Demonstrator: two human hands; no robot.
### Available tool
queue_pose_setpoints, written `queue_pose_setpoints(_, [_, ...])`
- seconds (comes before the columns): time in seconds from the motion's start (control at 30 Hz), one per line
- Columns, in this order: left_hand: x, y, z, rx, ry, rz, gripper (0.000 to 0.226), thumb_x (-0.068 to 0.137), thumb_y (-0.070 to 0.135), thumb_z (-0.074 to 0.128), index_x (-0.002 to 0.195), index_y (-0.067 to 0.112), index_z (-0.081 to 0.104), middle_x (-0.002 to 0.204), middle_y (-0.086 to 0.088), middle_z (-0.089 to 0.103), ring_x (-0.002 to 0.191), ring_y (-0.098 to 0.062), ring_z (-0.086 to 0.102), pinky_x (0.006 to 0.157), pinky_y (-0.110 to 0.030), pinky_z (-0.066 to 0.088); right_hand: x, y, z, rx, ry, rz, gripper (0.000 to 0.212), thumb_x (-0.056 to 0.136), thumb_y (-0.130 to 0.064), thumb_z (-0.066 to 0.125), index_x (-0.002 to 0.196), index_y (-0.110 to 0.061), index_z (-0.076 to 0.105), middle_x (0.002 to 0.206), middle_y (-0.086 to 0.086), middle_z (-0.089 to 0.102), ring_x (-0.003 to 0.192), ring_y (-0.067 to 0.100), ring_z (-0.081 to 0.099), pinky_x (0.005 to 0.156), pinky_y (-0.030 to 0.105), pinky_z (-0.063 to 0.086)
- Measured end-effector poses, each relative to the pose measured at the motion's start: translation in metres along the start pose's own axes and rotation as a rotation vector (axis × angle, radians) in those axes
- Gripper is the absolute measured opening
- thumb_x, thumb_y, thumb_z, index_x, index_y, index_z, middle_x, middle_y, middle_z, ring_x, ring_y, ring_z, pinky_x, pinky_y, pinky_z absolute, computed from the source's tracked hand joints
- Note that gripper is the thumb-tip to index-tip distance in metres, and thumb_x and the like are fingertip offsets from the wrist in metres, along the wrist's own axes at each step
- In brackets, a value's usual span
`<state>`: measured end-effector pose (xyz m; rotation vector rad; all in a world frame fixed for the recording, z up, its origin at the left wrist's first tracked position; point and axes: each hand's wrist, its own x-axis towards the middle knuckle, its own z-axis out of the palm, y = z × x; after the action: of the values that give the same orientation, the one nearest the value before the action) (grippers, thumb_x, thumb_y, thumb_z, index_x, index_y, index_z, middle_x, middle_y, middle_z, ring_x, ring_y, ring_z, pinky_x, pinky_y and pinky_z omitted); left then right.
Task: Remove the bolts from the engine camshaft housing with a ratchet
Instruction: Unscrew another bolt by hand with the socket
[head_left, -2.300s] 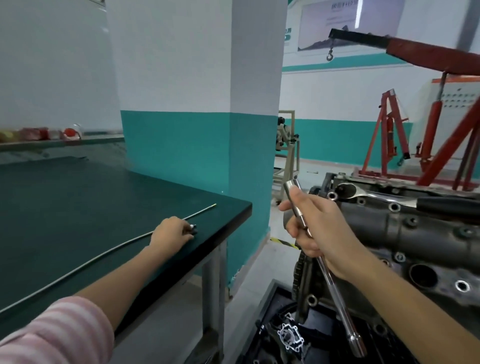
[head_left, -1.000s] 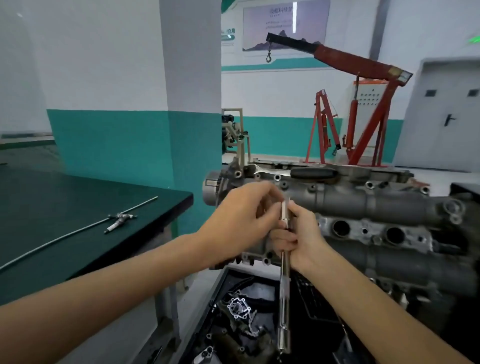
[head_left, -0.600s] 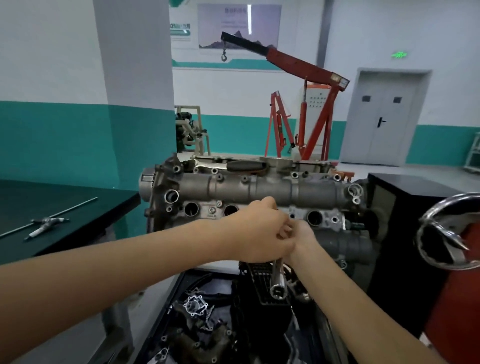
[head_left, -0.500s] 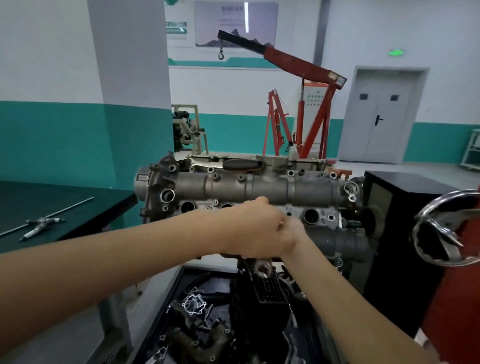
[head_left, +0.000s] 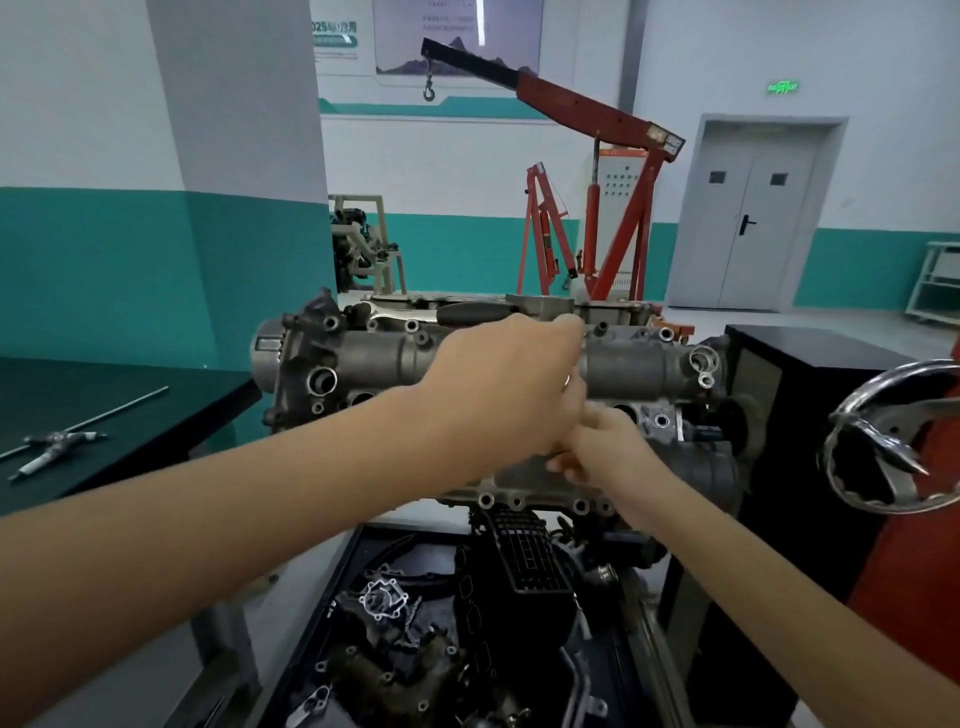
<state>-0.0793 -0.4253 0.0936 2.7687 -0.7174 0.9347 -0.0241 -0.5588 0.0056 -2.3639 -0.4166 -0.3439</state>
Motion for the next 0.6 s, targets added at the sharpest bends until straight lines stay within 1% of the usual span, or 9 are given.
queue_pose_setpoints(0.07, [0.010,0.005,0.006,-0.012,0.109,0.013,0.009,0.096,0.029,0.036,0.093,0.021,0.038,0.059,0.008,0.038,0.048,-0.004,0.034,0.043,-0.024,0.019,0.004,0.000,-0.005,-0.081,0.157,-0.028,0.033,0.089,-0.006,0.050,0.067,-0.028,0.040,0.060,-0.010,0.047,0.054,0.000,0.043,0.048,0.011,0.034])
queue_pose_setpoints(0.13, [0.016,0.010,0.019,0.029,0.211,0.051,0.010,0.098,0.029,0.034,0.100,0.019,0.037,0.056,0.007,0.033,0.045,-0.006,0.030,0.043,-0.025,0.016,0.002,0.002,-0.007,-0.241,0.146,-0.216,0.041,0.087,-0.012,0.053,0.062,-0.031,0.027,0.060,-0.014,0.037,0.057,0.000,0.037,0.052,0.016,0.030])
queue_pose_setpoints(0.17, [0.017,0.012,0.020,0.024,0.221,0.052,0.012,0.097,0.028,0.034,0.102,0.018,0.039,0.055,0.007,0.032,0.044,-0.007,0.029,0.043,-0.026,0.015,0.003,0.000,-0.008,-0.300,0.121,-0.285,0.037,0.088,-0.017,0.053,0.062,-0.031,0.030,0.061,-0.014,0.037,0.058,0.002,0.037,0.052,0.016,0.030])
queue_pose_setpoints(0.23, [0.019,0.010,0.022,-0.006,0.236,0.077,0.016,0.096,0.025,0.038,0.104,0.014,0.045,0.051,0.008,0.028,0.041,-0.007,0.027,0.042,-0.024,0.014,0.008,0.000,-0.006,-0.277,0.088,-0.311,0.020,0.087,-0.031,0.051,0.071,-0.019,0.051,0.068,-0.004,0.052,0.066,0.007,0.047,0.055,0.017,0.035])
queue_pose_setpoints(0.27, [0.017,0.008,0.023,-0.024,0.254,0.102,0.016,0.095,0.023,0.041,0.104,0.012,0.048,0.049,0.010,0.026,0.039,-0.007,0.024,0.042,-0.023,0.012,0.009,0.000,-0.004,-0.245,0.098,-0.313,0.026,0.086,-0.036,0.051,0.079,-0.011,0.056,0.074,0.001,0.058,0.071,0.013,0.052,0.059,0.022,0.041])
queue_pose_setpoints(0.33, [0.011,-0.002,0.027,0.004,0.211,0.135,0.017,0.095,0.021,0.041,0.106,0.010,0.048,0.049,0.010,0.024,0.037,-0.010,0.023,0.042,-0.022,0.014,0.013,-0.001,-0.005,-0.225,0.148,-0.325,0.031,0.084,-0.037,0.054,0.087,-0.006,0.057,0.078,0.005,0.061,0.075,0.019,0.056,0.062,0.034,0.044])
queue_pose_setpoints(0.43, [0.004,-0.019,0.050,0.117,0.035,0.113,0.021,0.099,0.025,0.030,0.115,0.014,0.038,0.057,0.006,0.038,0.047,-0.021,0.041,0.045,-0.026,0.023,0.016,0.003,-0.007,-0.261,0.220,-0.364,0.030,0.082,-0.037,0.058,0.096,-0.010,0.054,0.073,-0.001,0.056,0.069,0.017,0.053,0.054,0.030,0.032])
queue_pose_setpoints(0.53, [0.013,-0.018,0.058,0.089,0.117,0.082,0.024,0.101,0.028,0.029,0.115,0.013,0.041,0.058,0.005,0.037,0.049,-0.022,0.039,0.043,-0.026,0.019,0.020,0.010,-0.005,-0.308,0.211,-0.415,0.028,0.083,-0.036,0.062,0.094,-0.012,0.056,0.078,0.001,0.062,0.074,0.019,0.058,0.056,0.030,0.037])
queue_pose_setpoints(0.6, [0.016,-0.016,0.060,0.014,0.180,0.134,0.026,0.100,0.033,0.036,0.109,0.011,0.047,0.053,0.007,0.032,0.046,-0.021,0.036,0.041,-0.025,0.019,0.023,0.011,-0.004,-0.313,0.214,-0.441,0.029,0.083,-0.037,0.063,0.094,-0.010,0.058,0.081,0.005,0.064,0.075,0.022,0.060,0.057,0.031,0.039])
